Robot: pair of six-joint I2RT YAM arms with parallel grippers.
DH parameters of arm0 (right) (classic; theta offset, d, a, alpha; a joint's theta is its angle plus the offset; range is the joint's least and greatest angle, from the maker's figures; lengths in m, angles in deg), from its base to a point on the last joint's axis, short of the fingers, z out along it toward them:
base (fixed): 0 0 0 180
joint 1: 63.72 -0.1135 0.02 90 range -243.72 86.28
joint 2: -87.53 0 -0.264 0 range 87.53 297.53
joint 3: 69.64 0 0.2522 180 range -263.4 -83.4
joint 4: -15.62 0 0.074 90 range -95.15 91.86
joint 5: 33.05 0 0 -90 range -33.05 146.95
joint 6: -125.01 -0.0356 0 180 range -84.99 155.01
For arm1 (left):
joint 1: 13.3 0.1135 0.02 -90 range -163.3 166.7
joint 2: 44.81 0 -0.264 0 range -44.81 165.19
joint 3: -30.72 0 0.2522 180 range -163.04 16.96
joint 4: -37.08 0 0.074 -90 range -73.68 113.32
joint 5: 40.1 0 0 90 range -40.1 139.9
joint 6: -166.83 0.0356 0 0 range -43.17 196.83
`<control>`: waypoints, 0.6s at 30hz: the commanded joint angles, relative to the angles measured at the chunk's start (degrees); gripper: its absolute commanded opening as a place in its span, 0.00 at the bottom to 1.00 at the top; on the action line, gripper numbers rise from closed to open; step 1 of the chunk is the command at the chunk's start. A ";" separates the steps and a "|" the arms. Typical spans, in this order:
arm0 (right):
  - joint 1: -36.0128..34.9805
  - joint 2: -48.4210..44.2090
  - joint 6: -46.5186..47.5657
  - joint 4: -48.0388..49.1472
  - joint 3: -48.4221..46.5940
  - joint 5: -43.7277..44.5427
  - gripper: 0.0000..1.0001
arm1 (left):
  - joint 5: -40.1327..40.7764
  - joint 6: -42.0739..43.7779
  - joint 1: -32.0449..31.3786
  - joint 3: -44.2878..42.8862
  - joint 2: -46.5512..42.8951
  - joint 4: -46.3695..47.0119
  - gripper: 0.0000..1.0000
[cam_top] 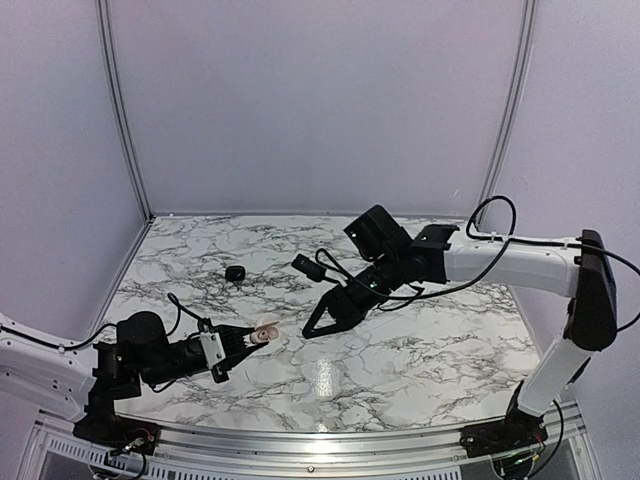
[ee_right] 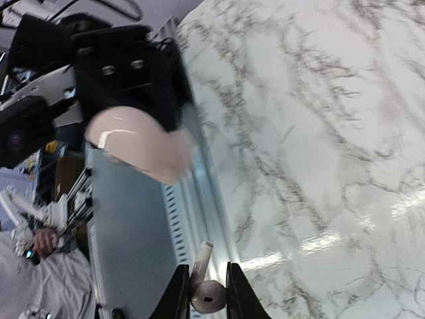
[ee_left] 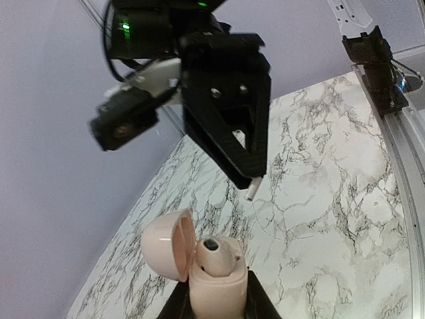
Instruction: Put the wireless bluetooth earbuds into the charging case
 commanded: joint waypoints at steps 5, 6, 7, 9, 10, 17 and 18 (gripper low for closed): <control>-0.14 -3.92 0.28 26.16 18.60 22.79 0.10 | 3.21 -9.45 3.39 1.18 -5.28 4.12 0.00; -0.70 -3.41 0.04 29.54 20.18 25.85 0.10 | 3.21 -10.23 3.75 1.27 -5.61 4.22 0.00; -1.05 -2.77 -0.10 33.57 21.79 27.53 0.10 | 3.22 -10.89 3.95 1.36 -5.75 4.38 0.00; -1.38 -1.17 -0.98 41.36 24.70 30.21 0.10 | 3.50 -12.26 4.26 1.59 -5.87 4.64 0.00; -1.63 -0.08 -1.22 45.23 25.76 31.42 0.11 | 3.86 -12.89 4.41 1.64 -5.87 4.82 0.00; -5.88 9.94 0.63 59.37 27.18 44.44 0.11 | 5.07 -14.71 4.99 1.82 -6.66 5.15 0.00; -6.18 11.08 0.59 60.73 27.24 45.68 0.11 | 5.15 -14.85 4.99 1.89 -6.95 5.15 0.00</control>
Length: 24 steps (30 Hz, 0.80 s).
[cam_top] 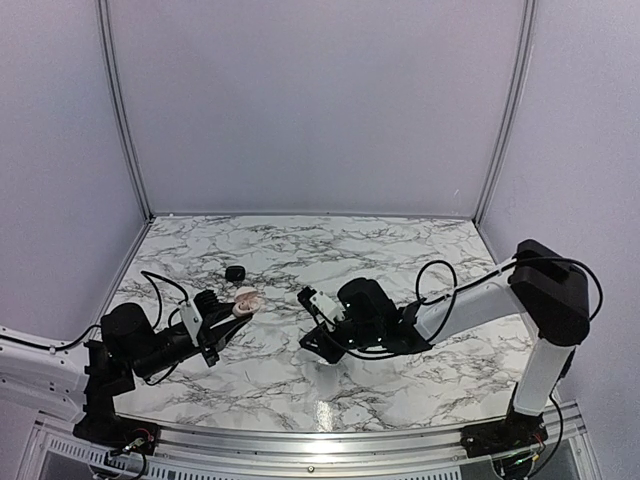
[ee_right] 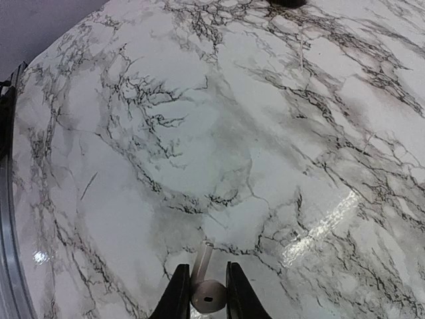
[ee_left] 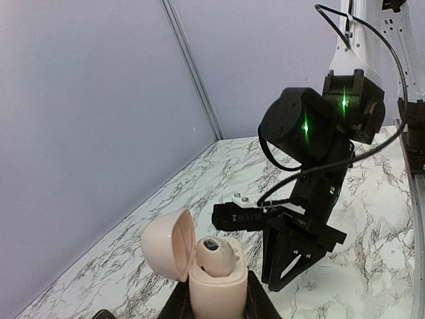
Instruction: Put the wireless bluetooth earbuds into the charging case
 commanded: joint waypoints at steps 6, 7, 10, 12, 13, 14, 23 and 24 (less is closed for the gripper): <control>-3.08 7.63 0.39 19.30 3.13 14.72 0.11 | 1.78 -2.12 0.38 1.19 -2.93 2.61 0.00; -3.22 8.05 0.59 20.10 3.46 15.26 0.11 | 1.71 -2.12 0.38 1.19 -2.86 2.59 0.00; -3.66 9.20 0.65 21.68 3.96 16.10 0.13 | 1.56 -1.90 0.38 1.03 -2.56 2.61 0.00; -3.95 9.76 0.73 21.83 4.13 17.07 0.15 | 1.53 -1.81 0.38 0.85 -2.13 2.61 0.00; -4.05 9.96 0.67 21.72 4.14 17.22 0.18 | 1.55 -1.77 0.38 0.76 -1.97 2.61 0.00; -4.07 10.14 0.65 21.55 4.07 16.93 0.21 | 1.55 -1.77 0.38 0.68 -1.83 2.61 0.00; -4.16 6.45 4.50 18.08 7.20 13.45 0.38 | 1.11 -1.25 0.38 0.42 -1.26 2.57 0.00; -4.07 5.90 5.27 17.21 7.60 12.74 0.38 | 1.09 -1.23 0.38 0.48 -1.26 2.61 0.00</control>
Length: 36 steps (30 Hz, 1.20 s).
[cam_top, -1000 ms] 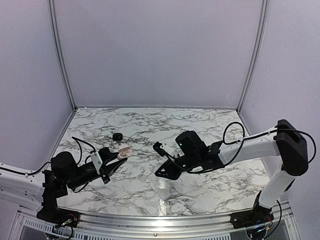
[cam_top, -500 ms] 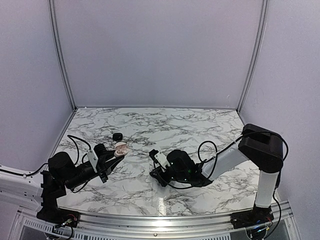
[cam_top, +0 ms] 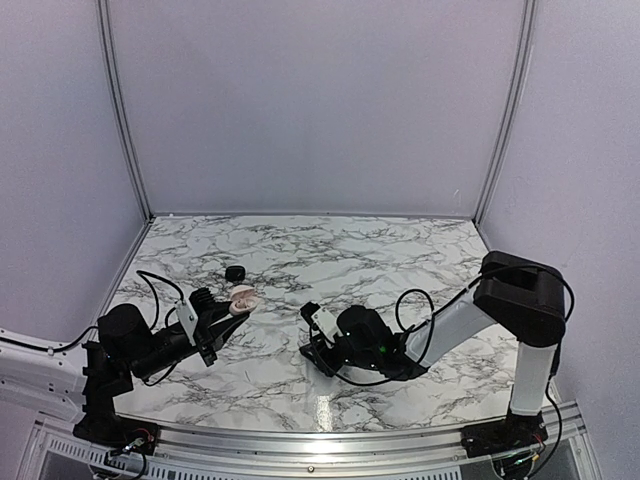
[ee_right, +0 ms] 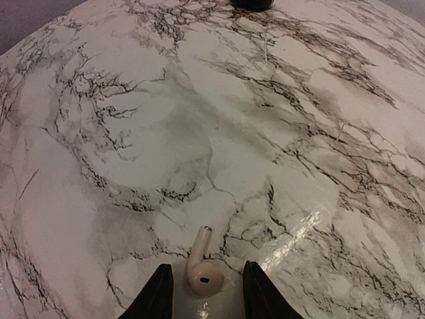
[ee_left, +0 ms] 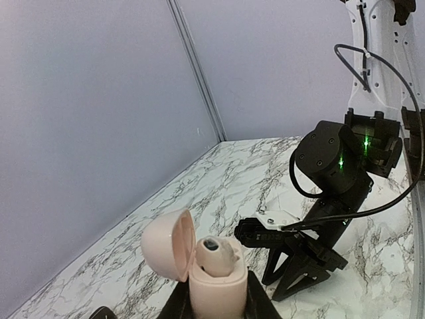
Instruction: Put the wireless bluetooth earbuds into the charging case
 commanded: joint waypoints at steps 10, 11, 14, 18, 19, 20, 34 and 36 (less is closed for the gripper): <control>0.06 0.16 9.66 -4.50 0.30 -13.54 0.33 | -0.04 0.42 0.31 -0.04 0.82 2.26 0.00; 0.06 0.94 9.75 -4.69 -0.47 -14.12 0.33 | 0.03 0.43 0.31 0.03 0.70 2.26 0.00; 0.06 1.61 11.03 -5.32 -2.34 -15.82 0.32 | 0.26 0.38 0.31 0.22 0.19 2.26 0.00; 0.31 -0.51 11.28 -6.29 -1.57 -14.44 0.31 | 0.68 0.47 0.31 0.62 -0.63 2.17 0.00; 0.47 -1.50 11.30 -6.28 -0.77 -13.70 0.31 | 0.70 0.47 0.31 0.71 -0.79 2.17 0.00; 0.57 -2.49 11.26 -6.26 0.22 -12.71 0.31 | 0.80 0.51 0.31 0.75 -0.84 2.17 0.00; 0.20 -10.78 23.83 -25.31 -5.91 0.65 0.35 | -0.02 -1.28 1.28 0.83 -1.35 2.26 0.00; 0.72 -9.18 26.59 -31.64 -10.53 -2.89 0.36 | -0.64 -2.73 1.90 1.06 -2.33 2.20 0.00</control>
